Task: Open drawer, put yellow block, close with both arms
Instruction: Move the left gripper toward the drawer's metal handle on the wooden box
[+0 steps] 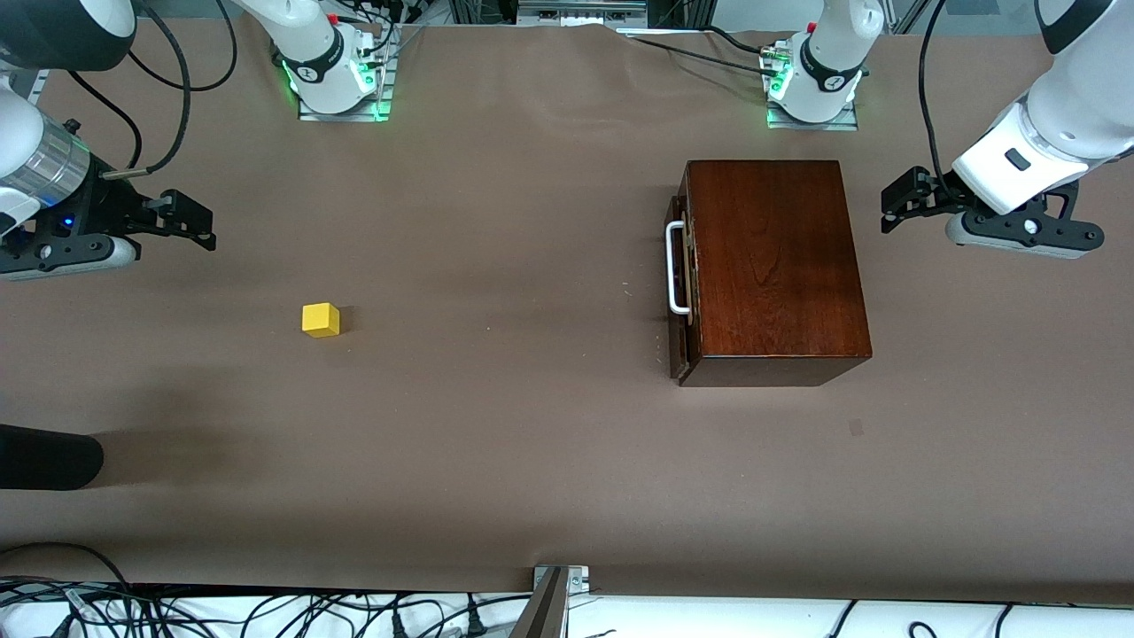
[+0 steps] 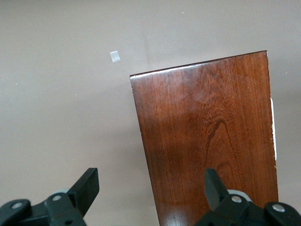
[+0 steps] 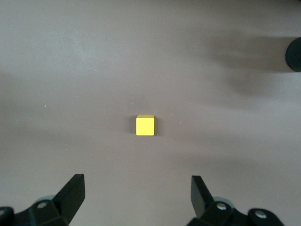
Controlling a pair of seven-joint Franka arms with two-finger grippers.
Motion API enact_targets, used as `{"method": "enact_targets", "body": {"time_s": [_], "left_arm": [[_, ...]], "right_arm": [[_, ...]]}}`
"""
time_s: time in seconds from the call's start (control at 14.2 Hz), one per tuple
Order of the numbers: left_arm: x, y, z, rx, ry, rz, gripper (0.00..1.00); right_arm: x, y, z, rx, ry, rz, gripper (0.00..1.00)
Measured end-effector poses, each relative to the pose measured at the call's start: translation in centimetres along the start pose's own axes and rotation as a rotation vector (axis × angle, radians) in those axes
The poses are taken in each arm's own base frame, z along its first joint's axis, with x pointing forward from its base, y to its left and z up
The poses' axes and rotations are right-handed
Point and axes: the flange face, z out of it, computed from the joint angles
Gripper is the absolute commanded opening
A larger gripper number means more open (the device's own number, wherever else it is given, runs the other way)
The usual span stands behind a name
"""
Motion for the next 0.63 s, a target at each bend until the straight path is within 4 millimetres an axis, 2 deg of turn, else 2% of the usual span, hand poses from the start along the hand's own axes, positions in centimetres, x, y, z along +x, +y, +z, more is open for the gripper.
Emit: {"method": "enact_targets", "body": {"time_s": [0.42, 0.63], "left_arm": [[0.1, 0.2, 0.0, -0.001, 0.001, 0.003, 1.0], [0.5, 0.3, 1.6, -0.011, -0.085, 0.006, 1.0]], "right_arm": [[0.0, 0.0, 0.0, 0.0, 0.0, 0.0, 1.0], [0.0, 0.0, 0.0, 0.0, 0.0, 0.0, 1.0]]}}
